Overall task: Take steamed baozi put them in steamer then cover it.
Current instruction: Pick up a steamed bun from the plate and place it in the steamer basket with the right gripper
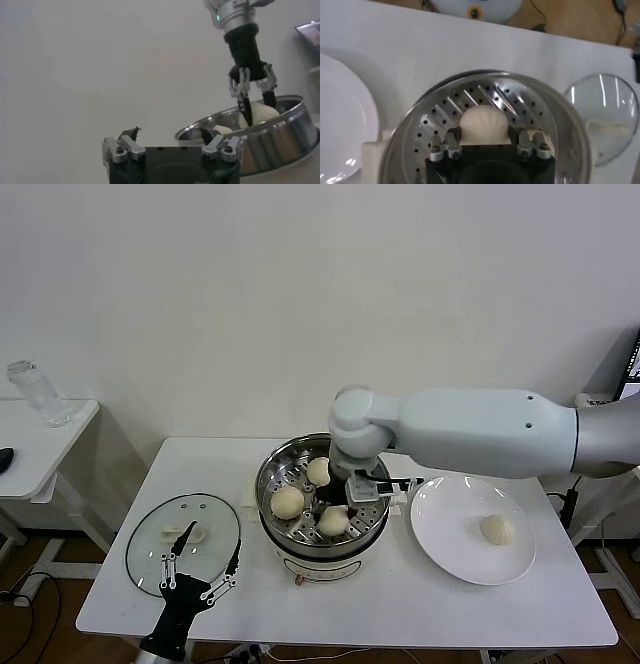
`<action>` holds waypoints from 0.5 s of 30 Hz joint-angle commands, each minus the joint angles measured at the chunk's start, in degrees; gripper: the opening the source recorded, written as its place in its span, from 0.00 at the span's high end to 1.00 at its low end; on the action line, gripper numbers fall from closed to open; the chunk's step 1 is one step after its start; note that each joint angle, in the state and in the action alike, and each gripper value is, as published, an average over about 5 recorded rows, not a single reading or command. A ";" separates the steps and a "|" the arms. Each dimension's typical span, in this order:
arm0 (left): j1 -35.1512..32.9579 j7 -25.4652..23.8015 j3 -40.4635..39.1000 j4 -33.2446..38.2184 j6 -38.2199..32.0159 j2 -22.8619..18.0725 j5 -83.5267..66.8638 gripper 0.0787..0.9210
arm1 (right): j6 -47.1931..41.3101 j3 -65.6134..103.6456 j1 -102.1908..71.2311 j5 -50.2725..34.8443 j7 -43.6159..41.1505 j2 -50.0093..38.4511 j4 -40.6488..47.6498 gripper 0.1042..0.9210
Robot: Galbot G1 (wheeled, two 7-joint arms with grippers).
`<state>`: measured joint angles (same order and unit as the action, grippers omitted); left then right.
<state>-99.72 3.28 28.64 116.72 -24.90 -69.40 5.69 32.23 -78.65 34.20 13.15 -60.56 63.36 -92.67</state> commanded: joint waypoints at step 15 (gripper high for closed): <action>0.36 0.01 0.39 -0.34 0.13 -0.05 -0.43 0.12 | 0.55 7.88 -2.20 3.86 -0.26 -1.49 -0.01 0.12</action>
<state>-99.34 3.34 29.03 116.47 -24.82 -69.47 5.29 33.37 -74.76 31.77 17.45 -60.23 63.22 -92.37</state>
